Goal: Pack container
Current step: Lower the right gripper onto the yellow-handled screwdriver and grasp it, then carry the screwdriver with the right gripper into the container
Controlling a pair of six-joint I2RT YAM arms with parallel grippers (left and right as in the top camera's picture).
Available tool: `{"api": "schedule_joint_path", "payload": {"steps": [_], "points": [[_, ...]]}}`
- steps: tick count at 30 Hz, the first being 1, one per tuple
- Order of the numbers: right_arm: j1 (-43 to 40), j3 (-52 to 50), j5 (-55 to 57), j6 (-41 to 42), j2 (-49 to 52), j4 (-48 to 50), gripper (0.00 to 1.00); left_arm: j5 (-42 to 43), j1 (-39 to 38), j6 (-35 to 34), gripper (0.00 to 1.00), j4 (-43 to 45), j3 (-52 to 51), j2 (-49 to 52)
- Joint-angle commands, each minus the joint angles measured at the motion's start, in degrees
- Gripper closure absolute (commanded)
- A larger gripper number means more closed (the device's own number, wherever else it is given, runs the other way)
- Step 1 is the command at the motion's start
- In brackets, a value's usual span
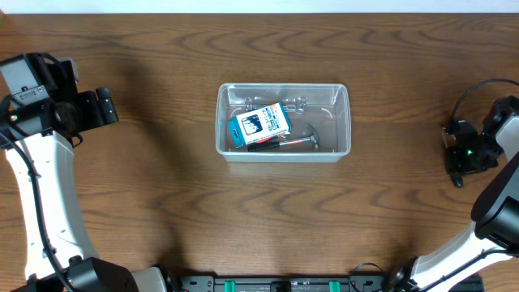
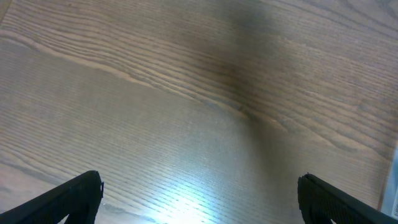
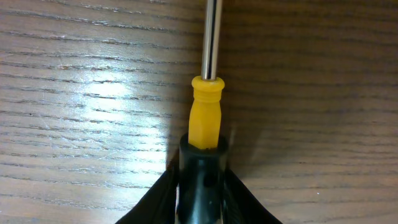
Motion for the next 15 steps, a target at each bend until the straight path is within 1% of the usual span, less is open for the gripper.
{"api": "schedule_joint_path", "payload": {"steps": [1, 4, 7, 10, 12, 15], "points": [[0.5, -0.4, 0.1, 0.3, 1.8, 0.5, 0.77, 0.3, 0.2, 1.0, 0.02, -0.3, 0.1, 0.0], [0.5, -0.4, 0.1, 0.3, 1.8, 0.5, 0.78, 0.3, 0.2, 1.0, 0.02, -0.3, 0.1, 0.0], [0.5, -0.4, 0.1, 0.3, 1.8, 0.5, 0.87, 0.3, 0.2, 1.0, 0.02, -0.3, 0.1, 0.0], [0.5, -0.4, 0.1, 0.3, 1.8, 0.5, 0.9, 0.3, 0.2, 1.2, 0.02, -0.3, 0.1, 0.0], [0.5, -0.4, 0.1, 0.3, 1.8, 0.7, 0.99, 0.3, 0.2, 1.2, 0.02, -0.3, 0.1, 0.0], [0.5, -0.3, 0.0, 2.7, 1.7, 1.7, 0.99, 0.3, 0.2, 1.9, 0.02, -0.2, 0.1, 0.0]]}}
